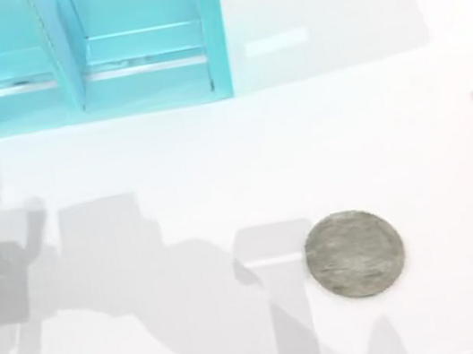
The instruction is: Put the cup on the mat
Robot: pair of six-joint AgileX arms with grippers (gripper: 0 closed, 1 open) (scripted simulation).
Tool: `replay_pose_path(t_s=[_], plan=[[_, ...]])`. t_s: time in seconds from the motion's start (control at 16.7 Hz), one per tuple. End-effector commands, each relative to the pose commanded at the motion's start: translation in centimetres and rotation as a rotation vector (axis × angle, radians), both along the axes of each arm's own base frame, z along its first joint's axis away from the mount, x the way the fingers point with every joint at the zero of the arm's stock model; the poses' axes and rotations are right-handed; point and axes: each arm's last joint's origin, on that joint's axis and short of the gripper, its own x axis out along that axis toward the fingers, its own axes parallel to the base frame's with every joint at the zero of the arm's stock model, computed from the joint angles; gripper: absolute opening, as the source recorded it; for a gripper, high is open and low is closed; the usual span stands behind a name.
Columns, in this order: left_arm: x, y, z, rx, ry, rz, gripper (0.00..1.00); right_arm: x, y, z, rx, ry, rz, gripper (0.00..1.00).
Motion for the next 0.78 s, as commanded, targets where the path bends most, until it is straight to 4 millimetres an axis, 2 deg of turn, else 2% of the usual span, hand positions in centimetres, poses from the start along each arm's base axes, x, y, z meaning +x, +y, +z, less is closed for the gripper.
replay_pose_path(t_s=[0.3,0.48,0.66,0.78], plan=[[0.0,-0.1,0.0,0.0,-0.001,-0.002,0.0,0.0,0.0,0.0,0.0,0.0,0.0,1.0],[0.7,-0.7,0.2,-0.001,0.004,0.024,0.0,0.0,0.0,0.0,0.0,0.0,0.0,1.0],[2.6,-2.5,0.5,-0.003,0.01,0.092,0.0,0.0,0.0,0.0,0.0,0.0,0.0,1.0],[4.2,-4.4,0.9,-0.003,0.016,0.157,0.0,0.0,0.0,0.0,0.0,0.0,0.0,1.0]])
